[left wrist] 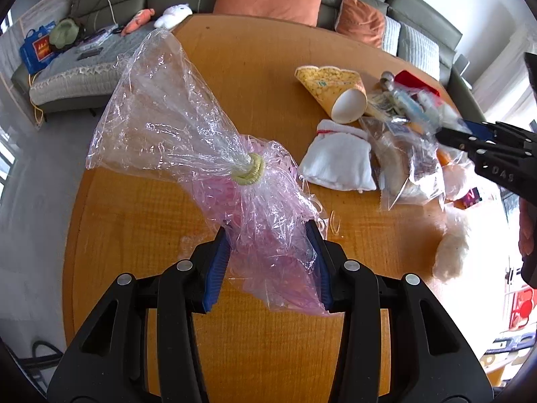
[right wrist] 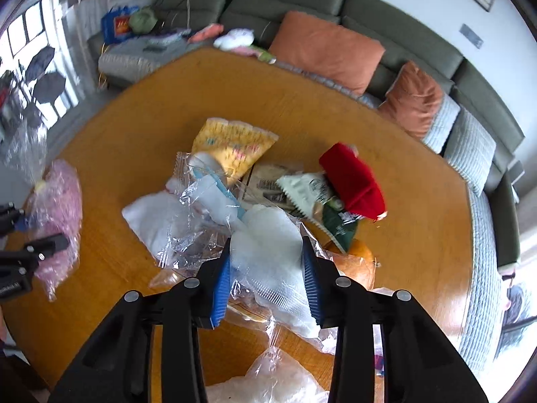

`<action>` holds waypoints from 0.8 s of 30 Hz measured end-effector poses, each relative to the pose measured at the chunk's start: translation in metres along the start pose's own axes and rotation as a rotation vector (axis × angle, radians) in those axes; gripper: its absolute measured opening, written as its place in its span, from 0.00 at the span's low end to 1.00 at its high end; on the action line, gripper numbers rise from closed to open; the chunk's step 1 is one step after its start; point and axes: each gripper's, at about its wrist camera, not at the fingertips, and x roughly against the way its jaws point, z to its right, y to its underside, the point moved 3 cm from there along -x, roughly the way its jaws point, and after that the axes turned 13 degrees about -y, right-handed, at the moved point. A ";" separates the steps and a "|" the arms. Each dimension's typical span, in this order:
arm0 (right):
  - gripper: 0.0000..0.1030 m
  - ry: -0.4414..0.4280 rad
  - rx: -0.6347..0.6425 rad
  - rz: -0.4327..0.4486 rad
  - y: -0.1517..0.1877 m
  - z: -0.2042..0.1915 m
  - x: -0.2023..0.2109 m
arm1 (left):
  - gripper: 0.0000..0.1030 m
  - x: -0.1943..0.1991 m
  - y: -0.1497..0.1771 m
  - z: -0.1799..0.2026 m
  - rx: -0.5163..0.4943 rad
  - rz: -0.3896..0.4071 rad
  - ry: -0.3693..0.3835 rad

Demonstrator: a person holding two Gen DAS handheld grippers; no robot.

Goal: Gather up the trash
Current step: 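Grasp the pink rubber-band bag with the left tool while the right tool grasps the white foam bag, then carry both bags over the black bin and open both tools to drop them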

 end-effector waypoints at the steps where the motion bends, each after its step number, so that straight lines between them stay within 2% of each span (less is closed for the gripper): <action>1: 0.38 -0.001 -0.007 0.013 -0.002 -0.002 0.004 | 0.42 0.001 0.000 -0.001 0.000 0.004 -0.001; 5: 0.39 -0.038 -0.035 0.061 -0.015 -0.016 0.019 | 0.42 0.011 -0.001 -0.014 0.001 0.031 -0.009; 11: 0.39 -0.087 -0.012 0.090 -0.034 -0.060 0.019 | 0.42 0.020 0.002 -0.053 0.047 0.045 -0.019; 17: 0.40 -0.153 0.047 0.083 -0.058 -0.121 0.005 | 0.42 0.024 0.012 -0.115 0.132 0.046 -0.047; 24: 0.41 -0.269 0.155 0.054 -0.088 -0.219 -0.028 | 0.42 0.021 0.040 -0.198 0.257 0.017 -0.109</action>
